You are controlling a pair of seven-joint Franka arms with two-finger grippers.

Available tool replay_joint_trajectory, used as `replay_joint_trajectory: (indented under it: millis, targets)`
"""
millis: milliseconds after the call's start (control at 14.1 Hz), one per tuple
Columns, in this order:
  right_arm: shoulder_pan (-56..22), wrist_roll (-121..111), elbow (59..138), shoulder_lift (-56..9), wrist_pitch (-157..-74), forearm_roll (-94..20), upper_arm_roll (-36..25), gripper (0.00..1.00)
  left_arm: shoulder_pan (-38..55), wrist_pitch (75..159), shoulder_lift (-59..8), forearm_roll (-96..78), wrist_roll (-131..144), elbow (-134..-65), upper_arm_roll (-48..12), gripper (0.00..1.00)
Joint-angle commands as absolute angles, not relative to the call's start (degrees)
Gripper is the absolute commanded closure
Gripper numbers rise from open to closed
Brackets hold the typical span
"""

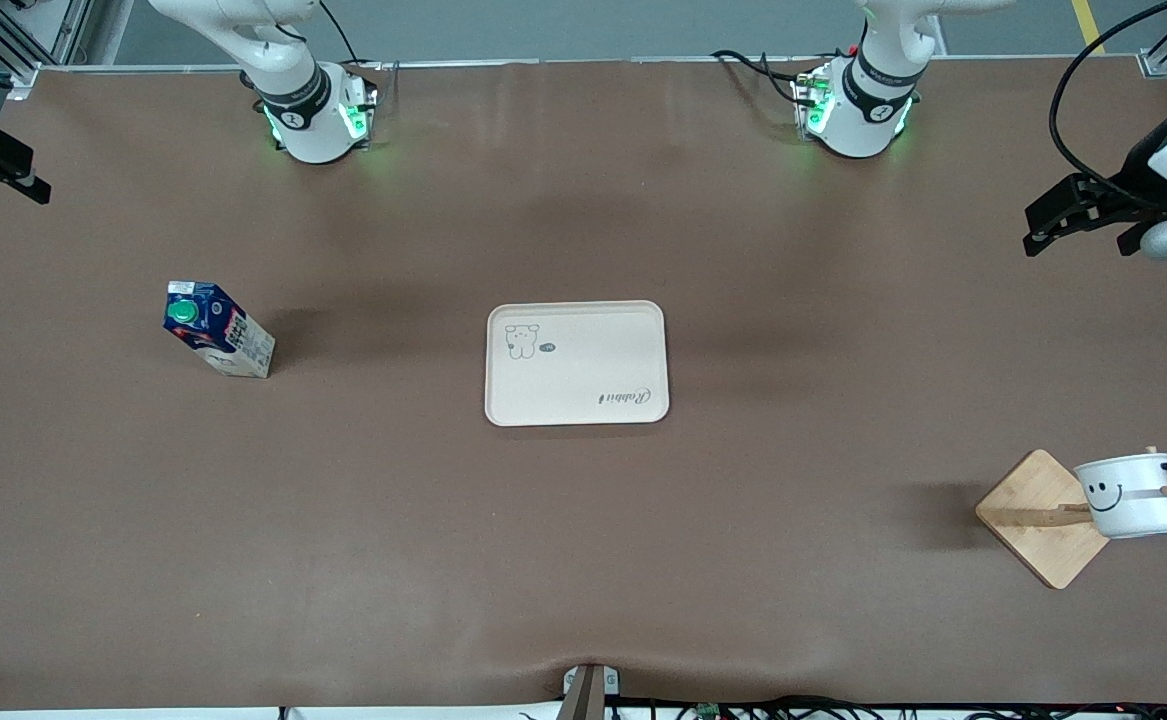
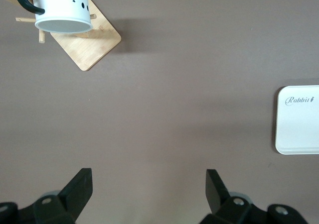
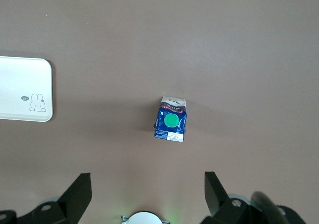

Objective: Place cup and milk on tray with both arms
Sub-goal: 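Move the right gripper to the milk carton while the left gripper reaches the mug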

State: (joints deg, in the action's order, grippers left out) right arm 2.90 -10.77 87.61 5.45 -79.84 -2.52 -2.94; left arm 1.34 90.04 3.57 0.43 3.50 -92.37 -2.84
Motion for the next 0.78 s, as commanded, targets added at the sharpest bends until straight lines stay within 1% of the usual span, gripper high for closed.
replay_joint_trajectory:
  millis: [0, 142, 356, 569, 711]
  targets:
    - [2.9, -10.5, 86.4, 5.3, -79.5, -2.5, -2.8, 0.0, 1.1, 89.7, 3.3, 0.3, 2.6, -91.6, -3.0, 0.0]
    - [2.9, -10.5, 86.4, 5.2, -79.5, -2.5, -2.8, 0.0, 1.1, 90.3, 2.9, 0.4, 2.6, -91.3, -2.9, 0.0]
    - [2.9, -10.5, 86.4, 5.2, -79.5, -2.5, -2.9, 0.0, 0.9, 91.8, 0.6, 0.5, 2.8, -89.7, -2.8, 0.0]
    - [3.3, -10.5, 86.4, 5.1, -79.6, -2.6, -2.9, 0.0, 0.5, 97.4, -1.9, 1.0, 2.9, -91.0, -2.6, 0.0]
    - [3.4, -10.4, 86.5, 4.9, -79.5, -2.6, -3.0, 0.0, -1.0, 103.9, -2.0, 2.1, 3.6, -95.2, -2.7, 0.0]
